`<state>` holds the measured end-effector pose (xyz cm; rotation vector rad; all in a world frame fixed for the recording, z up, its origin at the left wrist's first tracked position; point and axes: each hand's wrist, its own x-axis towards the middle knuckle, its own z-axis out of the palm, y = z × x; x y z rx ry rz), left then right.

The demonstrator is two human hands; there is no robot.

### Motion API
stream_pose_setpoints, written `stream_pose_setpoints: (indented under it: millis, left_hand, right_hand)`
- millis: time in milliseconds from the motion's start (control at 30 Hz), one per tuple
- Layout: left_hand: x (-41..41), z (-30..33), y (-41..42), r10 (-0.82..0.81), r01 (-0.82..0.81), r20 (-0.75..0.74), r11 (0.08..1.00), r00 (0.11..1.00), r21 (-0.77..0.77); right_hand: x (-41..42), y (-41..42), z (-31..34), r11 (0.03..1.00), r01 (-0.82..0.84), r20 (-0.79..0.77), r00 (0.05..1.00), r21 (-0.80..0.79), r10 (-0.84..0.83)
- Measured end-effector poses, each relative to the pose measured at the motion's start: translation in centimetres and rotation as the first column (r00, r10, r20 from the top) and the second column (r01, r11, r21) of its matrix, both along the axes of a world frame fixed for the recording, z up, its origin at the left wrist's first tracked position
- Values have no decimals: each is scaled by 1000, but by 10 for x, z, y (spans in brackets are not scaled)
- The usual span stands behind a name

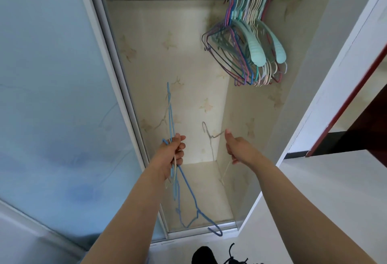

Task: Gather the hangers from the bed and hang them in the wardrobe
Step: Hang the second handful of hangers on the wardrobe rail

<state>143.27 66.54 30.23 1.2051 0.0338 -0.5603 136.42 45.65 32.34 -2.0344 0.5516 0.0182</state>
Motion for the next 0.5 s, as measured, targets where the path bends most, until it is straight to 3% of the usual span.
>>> stream_pose_setpoints:
  millis: [100,267,367,500]
  left_hand:
    - [6,10,-2,13,-15,-57,999,998,-43]
    - [10,26,-2,16,-17,-63,1000,998,-9]
    - [12,37,-2,14,-14,-37,1000,999,-16]
    - [17,54,-1,-9,9,4,999,1000,-50]
  right_hand:
    - [4,10,30,994,57,291,953,90,-81]
    - [7,20,78,981,-4,649,750,195,-127]
    - [22,21,107,978,-52,754,646,203,-122]
    - [60,9,140,969,-12,767,614,247,-188]
